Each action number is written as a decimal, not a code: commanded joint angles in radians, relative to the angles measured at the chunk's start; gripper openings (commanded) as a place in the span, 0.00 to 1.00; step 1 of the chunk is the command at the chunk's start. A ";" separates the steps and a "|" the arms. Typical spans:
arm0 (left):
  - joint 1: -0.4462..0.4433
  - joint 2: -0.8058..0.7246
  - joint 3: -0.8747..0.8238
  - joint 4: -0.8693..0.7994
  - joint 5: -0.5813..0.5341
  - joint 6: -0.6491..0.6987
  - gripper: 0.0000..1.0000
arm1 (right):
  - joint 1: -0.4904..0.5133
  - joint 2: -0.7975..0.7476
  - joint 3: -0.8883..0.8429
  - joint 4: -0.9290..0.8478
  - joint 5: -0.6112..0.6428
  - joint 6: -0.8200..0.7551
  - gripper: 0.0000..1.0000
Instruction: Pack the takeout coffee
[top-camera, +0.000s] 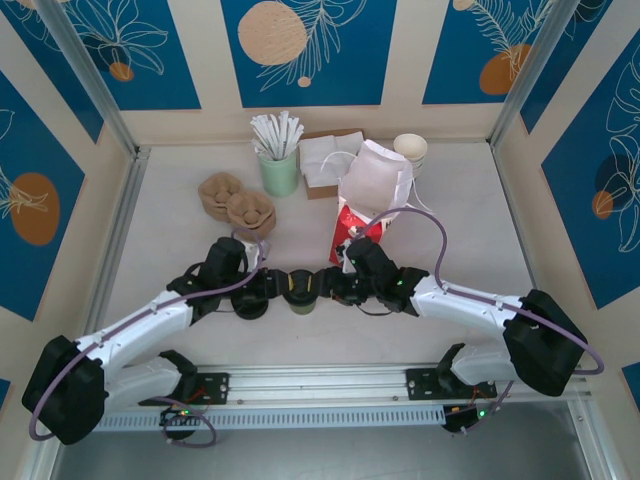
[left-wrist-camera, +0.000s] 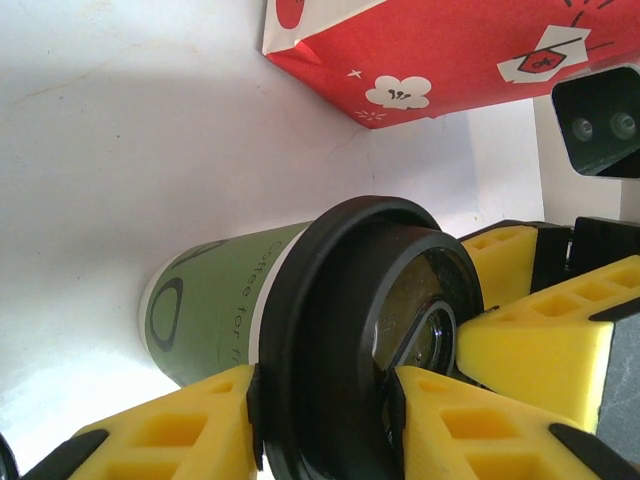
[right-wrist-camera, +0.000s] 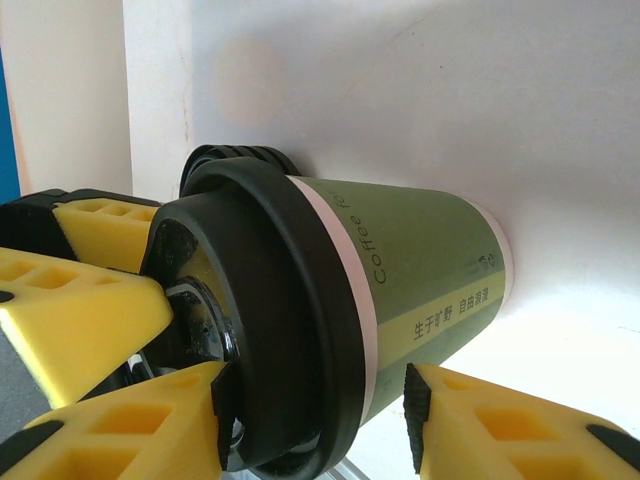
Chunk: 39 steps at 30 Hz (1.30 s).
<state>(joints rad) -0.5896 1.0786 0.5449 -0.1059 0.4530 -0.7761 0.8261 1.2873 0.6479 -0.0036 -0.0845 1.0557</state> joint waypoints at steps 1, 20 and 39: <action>0.002 0.050 -0.029 -0.045 0.008 0.012 0.34 | -0.013 0.060 -0.042 -0.180 0.077 0.021 0.49; 0.002 0.041 -0.036 -0.053 0.007 0.017 0.34 | 0.004 0.100 0.021 -0.223 0.080 0.011 0.50; 0.002 0.038 0.105 -0.126 0.002 0.043 0.44 | 0.019 0.075 0.175 -0.347 0.098 -0.043 0.56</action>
<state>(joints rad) -0.5808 1.1103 0.6052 -0.1841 0.4599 -0.7639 0.8444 1.3396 0.8108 -0.2535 -0.0330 1.0317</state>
